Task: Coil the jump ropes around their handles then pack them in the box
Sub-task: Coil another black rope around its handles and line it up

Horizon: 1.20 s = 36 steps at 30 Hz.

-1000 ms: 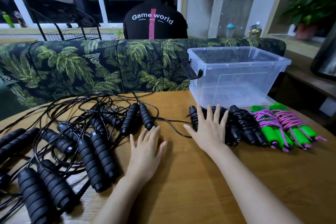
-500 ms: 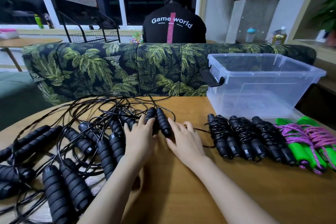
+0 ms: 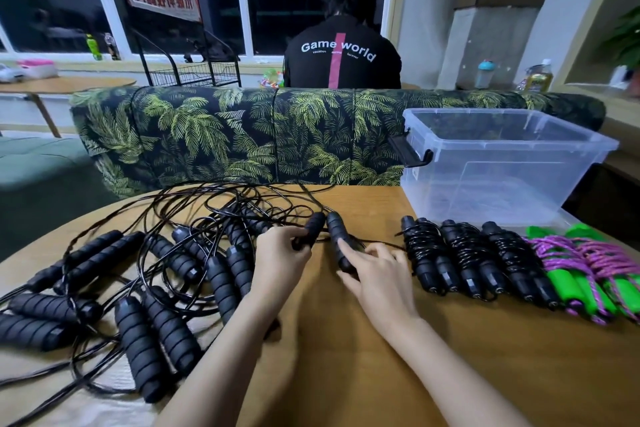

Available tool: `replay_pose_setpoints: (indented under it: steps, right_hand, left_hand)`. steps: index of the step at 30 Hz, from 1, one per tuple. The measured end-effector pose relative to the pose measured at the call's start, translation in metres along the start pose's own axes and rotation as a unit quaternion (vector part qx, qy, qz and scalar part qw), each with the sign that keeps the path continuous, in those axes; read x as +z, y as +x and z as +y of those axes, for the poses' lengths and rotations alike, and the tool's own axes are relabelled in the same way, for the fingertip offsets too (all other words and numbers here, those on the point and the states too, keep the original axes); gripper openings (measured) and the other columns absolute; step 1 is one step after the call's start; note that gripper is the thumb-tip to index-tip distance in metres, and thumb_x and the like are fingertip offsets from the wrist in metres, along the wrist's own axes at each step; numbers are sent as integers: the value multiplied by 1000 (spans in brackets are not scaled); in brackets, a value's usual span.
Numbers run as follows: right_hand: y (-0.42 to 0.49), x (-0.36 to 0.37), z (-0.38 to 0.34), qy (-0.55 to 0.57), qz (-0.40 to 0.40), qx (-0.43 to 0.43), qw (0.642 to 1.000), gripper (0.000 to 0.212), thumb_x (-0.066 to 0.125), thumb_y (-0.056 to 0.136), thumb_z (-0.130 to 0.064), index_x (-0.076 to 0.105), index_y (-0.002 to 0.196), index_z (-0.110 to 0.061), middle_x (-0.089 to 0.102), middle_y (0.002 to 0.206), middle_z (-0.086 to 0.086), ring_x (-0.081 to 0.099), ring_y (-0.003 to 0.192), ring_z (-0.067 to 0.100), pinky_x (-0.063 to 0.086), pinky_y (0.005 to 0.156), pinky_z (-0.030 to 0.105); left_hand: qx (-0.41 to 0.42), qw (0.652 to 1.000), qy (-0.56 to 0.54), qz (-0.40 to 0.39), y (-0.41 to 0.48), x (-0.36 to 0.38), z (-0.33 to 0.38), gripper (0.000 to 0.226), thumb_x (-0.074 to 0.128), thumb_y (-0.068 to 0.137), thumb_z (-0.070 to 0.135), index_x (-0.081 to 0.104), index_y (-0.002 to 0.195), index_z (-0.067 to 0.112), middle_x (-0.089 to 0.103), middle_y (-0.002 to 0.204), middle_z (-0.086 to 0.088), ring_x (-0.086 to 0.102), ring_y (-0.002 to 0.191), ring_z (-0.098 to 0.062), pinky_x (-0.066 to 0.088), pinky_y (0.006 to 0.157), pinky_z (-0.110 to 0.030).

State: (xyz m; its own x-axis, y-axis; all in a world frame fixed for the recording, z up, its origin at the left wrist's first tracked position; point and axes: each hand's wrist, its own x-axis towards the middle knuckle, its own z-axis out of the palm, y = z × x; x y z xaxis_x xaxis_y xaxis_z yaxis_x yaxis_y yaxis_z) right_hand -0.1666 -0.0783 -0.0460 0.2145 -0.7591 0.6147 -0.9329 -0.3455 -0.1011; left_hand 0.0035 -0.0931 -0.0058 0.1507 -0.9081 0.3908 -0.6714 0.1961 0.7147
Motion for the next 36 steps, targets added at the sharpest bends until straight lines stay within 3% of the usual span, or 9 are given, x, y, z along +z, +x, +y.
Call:
replay_pose_setpoints:
  steps: [3, 8, 15, 18, 22, 25, 28, 32, 36]
  right_hand:
    - [-34, -28, -8, -8, 13, 12, 1000, 56, 92, 59, -39, 75, 110, -25, 70, 65, -11, 64, 76, 21, 48, 63, 35]
    - [-89, -61, -36, -8, -7, 34, 999, 54, 87, 63, -49, 75, 111, -27, 67, 60, -11, 60, 73, 19, 46, 61, 33]
    - [-121, -82, -84, 143, -89, 22, 985, 40, 48, 92, -53, 61, 121, -28, 71, 97, -16, 53, 100, 9, 45, 81, 32]
    - [-121, -88, -71, 200, -99, 38, 974, 24, 56, 98, -33, 64, 120, -28, 61, 99, -22, 50, 103, 9, 43, 90, 32]
    - [-116, -87, -41, 175, -111, 82, 975, 20, 56, 98, -30, 66, 115, -31, 39, 87, -30, 49, 94, 4, 46, 84, 26]
    - [-113, -85, -19, 176, -112, 105, 972, 19, 58, 97, -28, 67, 113, -31, 48, 92, -21, 54, 95, 5, 48, 79, 25]
    - [-113, -87, -1, 170, -105, 112, 973, 18, 61, 95, -26, 68, 111, -29, 44, 90, -30, 50, 99, 3, 46, 77, 26]
    - [-115, -89, 26, 166, -95, 88, 978, 9, 67, 90, -29, 67, 98, -30, 55, 105, -24, 43, 110, 2, 44, 81, 28]
    - [-118, -81, 45, 202, -174, 20, 964, 9, 65, 86, -43, 64, 95, -41, 47, 129, -30, 29, 130, -4, 31, 100, 34]
  left_hand:
    - [-5, 999, -43, -13, -31, -11, 13, 23, 73, 75, 4, 79, 96, 11, 74, 82, 2, 69, 80, -10, 47, 70, -16]
    - [-50, 994, -76, -55, -91, -24, 10, 27, 75, 78, 8, 76, 104, 11, 75, 91, 4, 71, 81, -6, 59, 78, -34]
    - [-89, 978, -61, -178, -132, -65, -11, 42, 61, 89, 5, 61, 129, 18, 68, 120, -2, 64, 110, -14, 53, 97, -35]
    - [-39, 980, 33, -193, -132, -64, -7, 39, 58, 97, 28, 57, 135, 17, 66, 126, -3, 62, 113, -16, 49, 98, -32]
    - [-1, 959, 170, -226, -133, -39, 6, 81, 54, 81, 73, 38, 144, 26, 57, 133, -1, 52, 121, -27, 47, 96, -40]
    - [23, 939, 264, -218, -133, -22, 9, 84, 65, 79, 56, 27, 148, 27, 49, 136, -4, 46, 121, -29, 45, 96, -40]
    - [68, 945, 214, -239, -123, -25, -2, 78, 70, 75, 37, 34, 143, 31, 56, 127, 2, 51, 115, -22, 47, 90, -35]
    - [160, 919, 108, -344, -119, -45, -17, 64, 64, 66, 49, 37, 124, 42, 57, 120, 14, 54, 110, -12, 44, 97, -43]
    - [173, 912, 58, -368, -118, -49, -23, 59, 70, 70, 46, 40, 121, 44, 50, 130, 19, 49, 117, -12, 41, 104, -46]
